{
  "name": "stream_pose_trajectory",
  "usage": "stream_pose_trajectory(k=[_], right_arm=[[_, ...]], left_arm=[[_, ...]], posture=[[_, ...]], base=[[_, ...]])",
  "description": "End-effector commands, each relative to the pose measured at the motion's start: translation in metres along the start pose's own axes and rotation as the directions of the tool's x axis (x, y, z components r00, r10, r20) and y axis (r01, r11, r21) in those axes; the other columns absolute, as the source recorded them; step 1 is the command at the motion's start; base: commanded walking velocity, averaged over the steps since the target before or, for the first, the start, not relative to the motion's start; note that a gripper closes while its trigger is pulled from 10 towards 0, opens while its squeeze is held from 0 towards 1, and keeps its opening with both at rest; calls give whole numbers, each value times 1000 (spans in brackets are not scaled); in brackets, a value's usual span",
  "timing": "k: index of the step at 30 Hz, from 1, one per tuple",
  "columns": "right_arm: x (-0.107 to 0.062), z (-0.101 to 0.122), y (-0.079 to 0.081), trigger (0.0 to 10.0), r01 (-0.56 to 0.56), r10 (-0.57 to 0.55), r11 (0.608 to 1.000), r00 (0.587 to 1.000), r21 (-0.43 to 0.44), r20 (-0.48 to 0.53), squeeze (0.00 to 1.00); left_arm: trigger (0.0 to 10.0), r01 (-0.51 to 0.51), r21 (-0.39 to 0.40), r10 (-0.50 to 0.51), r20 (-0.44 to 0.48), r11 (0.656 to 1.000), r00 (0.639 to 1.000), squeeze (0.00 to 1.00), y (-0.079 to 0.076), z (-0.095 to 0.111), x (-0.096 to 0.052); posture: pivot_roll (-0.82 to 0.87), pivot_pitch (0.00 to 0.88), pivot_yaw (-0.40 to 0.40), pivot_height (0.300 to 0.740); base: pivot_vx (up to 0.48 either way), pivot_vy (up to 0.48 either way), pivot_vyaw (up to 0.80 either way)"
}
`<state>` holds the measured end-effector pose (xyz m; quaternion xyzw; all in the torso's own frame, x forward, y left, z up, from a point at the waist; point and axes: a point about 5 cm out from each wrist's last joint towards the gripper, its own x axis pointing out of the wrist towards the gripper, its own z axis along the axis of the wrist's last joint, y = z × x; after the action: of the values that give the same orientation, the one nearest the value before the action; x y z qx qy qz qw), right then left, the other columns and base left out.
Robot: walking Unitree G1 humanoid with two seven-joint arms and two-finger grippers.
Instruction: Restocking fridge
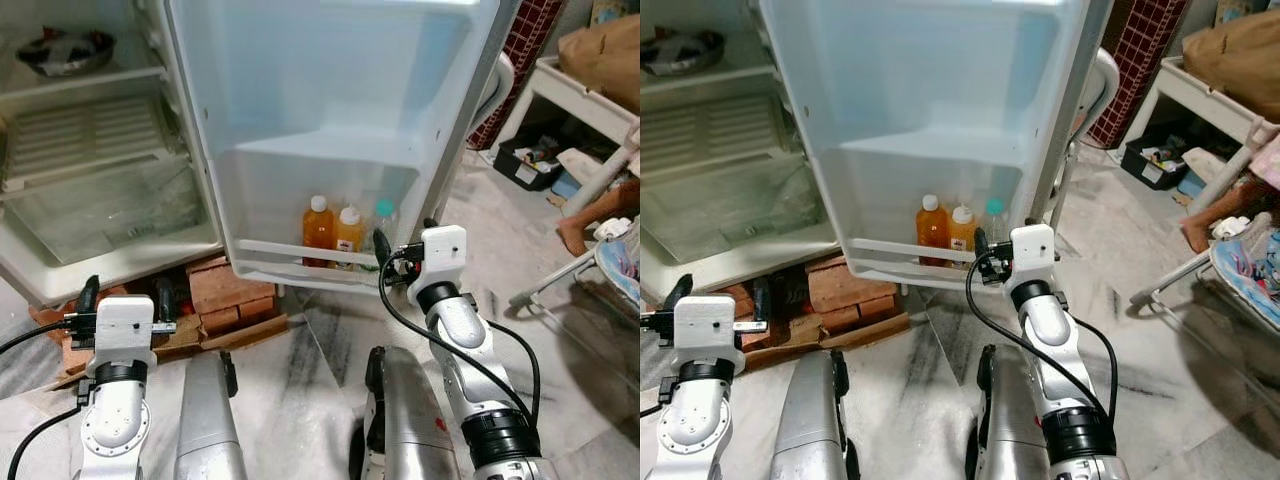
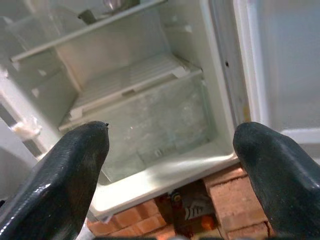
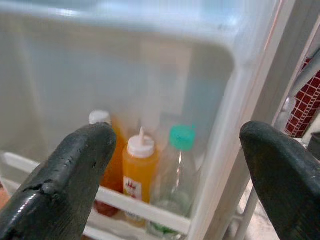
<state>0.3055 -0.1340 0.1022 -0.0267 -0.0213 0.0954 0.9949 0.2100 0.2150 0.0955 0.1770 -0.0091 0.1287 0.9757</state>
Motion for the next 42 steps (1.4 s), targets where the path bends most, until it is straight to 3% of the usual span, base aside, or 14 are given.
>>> stream_pose_trajectory(k=[1, 13, 24, 27, 31, 42], right_arm=[[3, 8, 2, 10000, -7, 7, 1000, 1000, 0, 27, 0], [4, 9, 2, 10000, -22, 22, 1000, 999, 8, 30, 0], [-4, 4, -3, 10000, -30, 30, 999, 1000, -12, 9, 0], [-4, 1, 2, 10000, -43, 43, 999, 999, -16, -17, 0], [-10, 2, 13, 10000, -148, 149, 989, 989, -14, 6, 0], [-12, -3, 11, 10000, -137, 137, 991, 990, 6, -22, 0]], left_arm=[[10000, -3, 7, 3, -6, 1000, 1000, 0, 0, -2, 0], [10000, 0, -12, 0, 0, 1000, 1000, 0, -8, -1, 5], [10000, -3, 20, 3, -24, 1000, 1000, 0, -5, -8, 5], [10000, 6, 14, -6, -19, 1000, 1000, 0, -8, -7, 6], [10000, 19, 9, -18, -20, 1000, 1000, 0, -11, -8, 6], [10000, 17, 5, -17, -27, 1000, 999, 0, -12, -9, 5]], posture=[[43, 6, -29, 590], [35, 0, -41, 664], [29, 0, -42, 722], [26, 0, -41, 722], [24, 0, -39, 726], [25, 0, -42, 740]], base=[[0, 0, 0], [0, 0, 0], [0, 0, 0], [0, 0, 0], [0, 0, 0], [0, 0, 0]])
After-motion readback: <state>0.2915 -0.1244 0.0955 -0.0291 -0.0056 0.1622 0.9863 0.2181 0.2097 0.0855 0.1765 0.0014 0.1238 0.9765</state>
